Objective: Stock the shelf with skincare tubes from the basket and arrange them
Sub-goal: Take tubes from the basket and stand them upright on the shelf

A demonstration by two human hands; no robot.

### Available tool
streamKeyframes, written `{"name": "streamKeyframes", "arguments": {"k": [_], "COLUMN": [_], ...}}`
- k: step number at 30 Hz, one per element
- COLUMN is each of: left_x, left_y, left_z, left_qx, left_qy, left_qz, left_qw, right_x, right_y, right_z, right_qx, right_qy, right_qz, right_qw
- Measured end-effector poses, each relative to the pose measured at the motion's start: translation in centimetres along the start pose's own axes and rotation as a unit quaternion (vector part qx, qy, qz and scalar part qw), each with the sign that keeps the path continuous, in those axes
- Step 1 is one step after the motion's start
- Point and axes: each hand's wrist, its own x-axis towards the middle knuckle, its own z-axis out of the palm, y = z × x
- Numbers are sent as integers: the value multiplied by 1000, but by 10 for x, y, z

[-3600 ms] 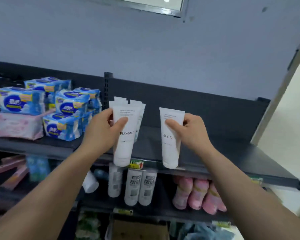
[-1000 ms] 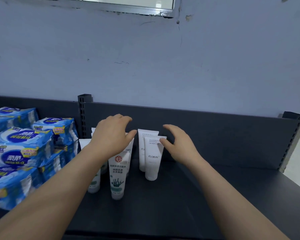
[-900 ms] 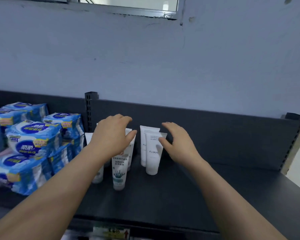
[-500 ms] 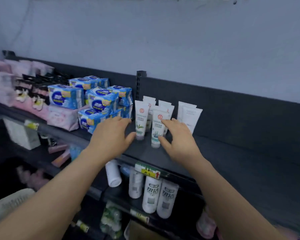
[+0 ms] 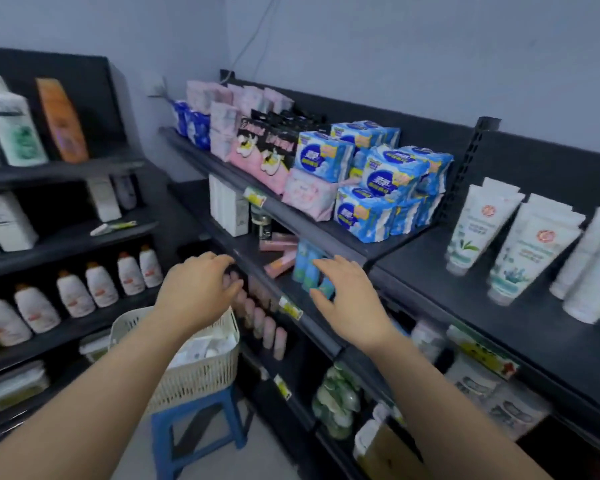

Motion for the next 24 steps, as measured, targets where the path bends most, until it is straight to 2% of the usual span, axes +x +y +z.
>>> {"name": "streamKeyframes", "arguments": {"k": [6, 10, 12, 20, 24], "left_x": [15, 30, 37, 65, 76], "left_y": [-109, -172, -198, -261, -282], "left_z": [29, 58, 75, 174, 241], "left_qx": [-1, -7, -6, -40, -83], "left_qy": [-43, -80, -102, -178, -222], "left_qz": [-89, -131, -144, -173, -190], "left_qw": [995, 988, 984, 968, 953], "right_x": [63, 93, 102, 132, 143], "right_y": [-32, -54, -58, -27, 2], "right_z": [101, 156, 184, 304, 360], "right_qx": [39, 71, 113, 64, 75], "right_qy": [-83, -136, -135, -222, -241], "right_qz": [-20, 10, 25, 90, 83], "right_qw": [996, 988, 984, 969, 964]}}
